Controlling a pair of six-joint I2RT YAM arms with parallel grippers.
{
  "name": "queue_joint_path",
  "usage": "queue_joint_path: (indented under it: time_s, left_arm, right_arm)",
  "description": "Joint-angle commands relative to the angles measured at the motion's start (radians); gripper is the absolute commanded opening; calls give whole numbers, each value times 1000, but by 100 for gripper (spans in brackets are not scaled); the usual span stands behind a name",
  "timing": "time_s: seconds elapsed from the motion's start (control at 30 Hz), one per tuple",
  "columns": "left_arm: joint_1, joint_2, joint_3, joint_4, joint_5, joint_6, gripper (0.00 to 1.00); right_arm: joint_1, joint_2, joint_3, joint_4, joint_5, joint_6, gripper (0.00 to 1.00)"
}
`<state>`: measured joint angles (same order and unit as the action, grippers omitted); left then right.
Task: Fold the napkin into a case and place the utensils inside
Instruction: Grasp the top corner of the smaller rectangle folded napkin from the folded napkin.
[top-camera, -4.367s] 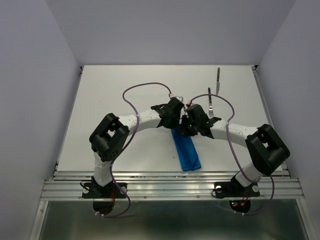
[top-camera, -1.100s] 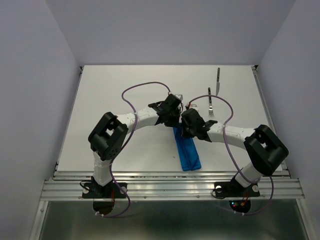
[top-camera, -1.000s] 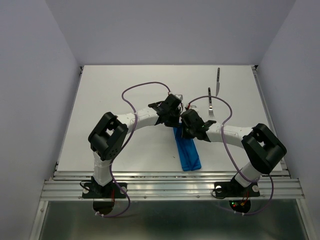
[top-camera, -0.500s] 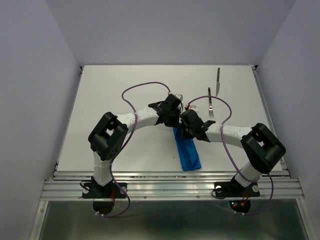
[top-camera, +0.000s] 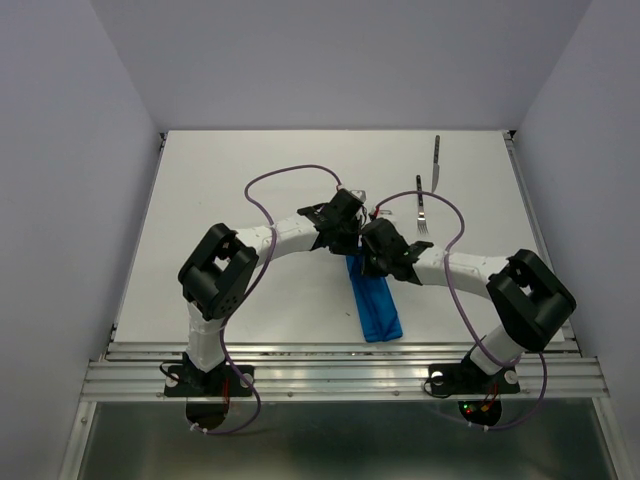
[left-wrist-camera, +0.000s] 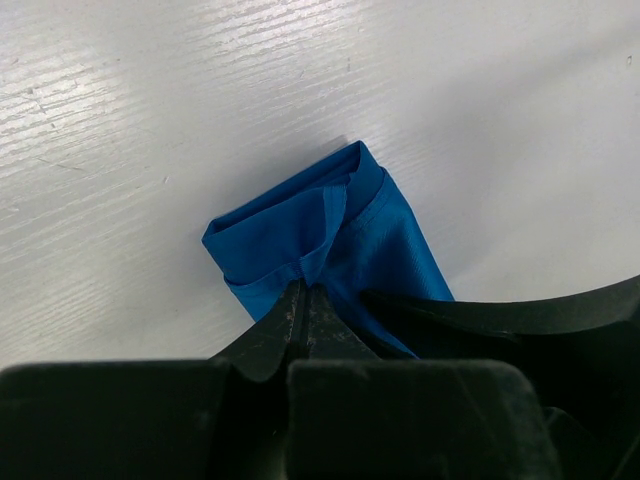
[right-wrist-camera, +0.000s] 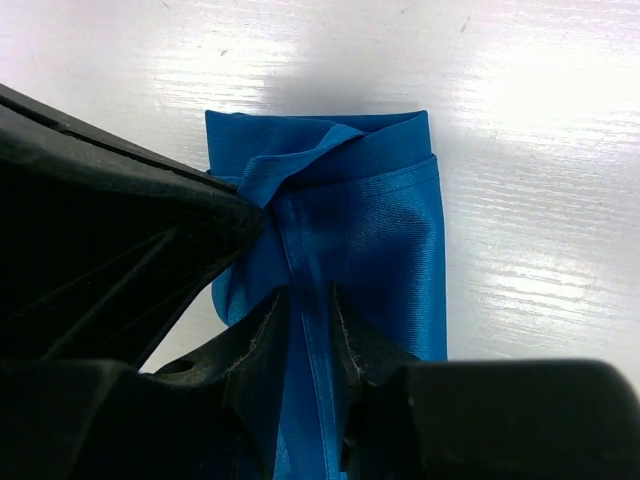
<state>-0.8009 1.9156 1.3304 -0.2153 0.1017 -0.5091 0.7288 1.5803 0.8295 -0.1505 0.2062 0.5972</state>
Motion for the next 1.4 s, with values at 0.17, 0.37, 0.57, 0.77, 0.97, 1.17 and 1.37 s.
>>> queue_joint_path:
  time_s: [0.17, 0.37, 0.57, 0.77, 0.97, 1.17, 1.37]
  left_arm:
    - [-1, -12, 18, 19, 9, -2, 0]
    - [-1, -15, 18, 19, 12, -2, 0]
    - [0, -15, 18, 19, 13, -2, 0]
    - [-1, -15, 20, 21, 16, -2, 0]
    - [-1, -17, 15, 27, 23, -5, 0]
    - [-1, -17, 12, 31, 29, -6, 0]
    - [-1, -24, 13, 31, 30, -9, 0]
  right_arm:
    - [29, 0, 7, -26, 28, -20, 28]
    - [29, 46, 2, -24, 55, -20, 22]
    - [29, 30, 11, -23, 64, -11, 7]
    - [29, 11, 29, -29, 65, -11, 1]
    - [29, -45, 25, -5, 26, -2, 1]
    - [29, -69, 39, 14, -7, 4, 1]
    - [29, -22, 54, 31, -19, 7, 1]
